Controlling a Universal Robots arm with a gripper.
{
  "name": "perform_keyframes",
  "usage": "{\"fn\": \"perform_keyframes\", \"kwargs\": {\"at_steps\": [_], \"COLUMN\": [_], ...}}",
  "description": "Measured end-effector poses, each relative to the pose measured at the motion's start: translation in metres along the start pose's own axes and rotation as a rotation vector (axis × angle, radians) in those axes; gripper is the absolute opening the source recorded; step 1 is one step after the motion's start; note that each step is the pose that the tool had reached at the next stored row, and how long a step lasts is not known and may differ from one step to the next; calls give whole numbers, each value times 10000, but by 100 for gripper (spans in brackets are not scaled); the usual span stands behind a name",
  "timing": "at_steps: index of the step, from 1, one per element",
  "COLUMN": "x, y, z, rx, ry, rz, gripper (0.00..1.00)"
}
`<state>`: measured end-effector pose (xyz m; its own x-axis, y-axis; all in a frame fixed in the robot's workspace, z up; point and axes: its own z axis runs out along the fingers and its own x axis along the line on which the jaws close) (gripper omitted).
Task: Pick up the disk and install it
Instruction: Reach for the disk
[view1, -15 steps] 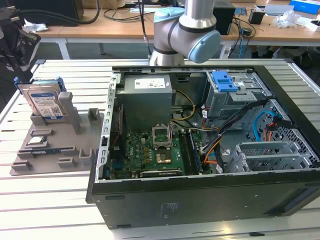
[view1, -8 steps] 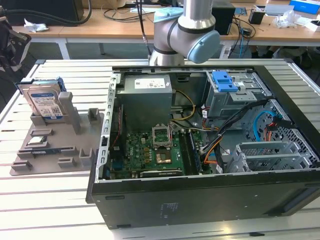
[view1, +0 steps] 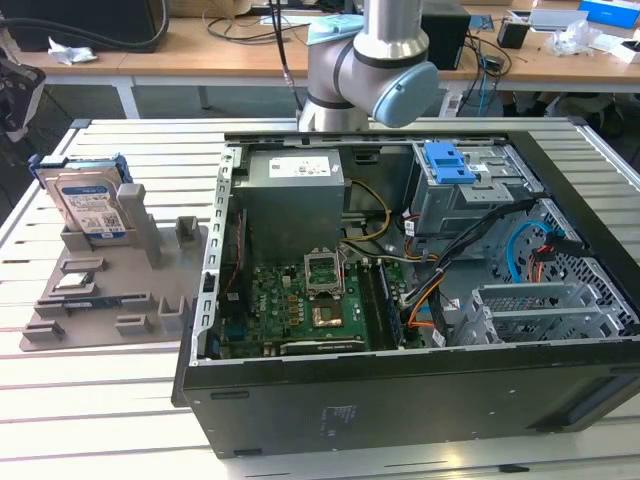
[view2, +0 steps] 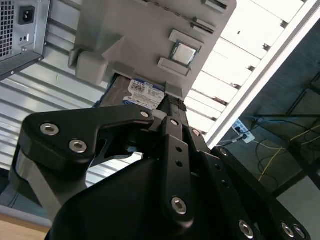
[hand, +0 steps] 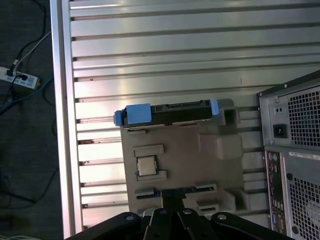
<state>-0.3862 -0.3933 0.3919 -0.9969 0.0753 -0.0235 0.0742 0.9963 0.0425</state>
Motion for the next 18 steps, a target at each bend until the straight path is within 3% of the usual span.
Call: {"fn": "perform_keyframes", "kwargs": {"at_steps": [2, 3, 5, 12, 18], "x": [52, 75, 124, 143, 144], "y": [30, 45, 111, 261, 266], "z": [7, 7, 16, 38, 39], "rx": [41, 116, 487, 519, 518], "ry": [-4, -8, -36, -39, -39], "rz": [-2, -4, -14, -16, -17], "gripper": [11, 11, 11, 11, 11]}}
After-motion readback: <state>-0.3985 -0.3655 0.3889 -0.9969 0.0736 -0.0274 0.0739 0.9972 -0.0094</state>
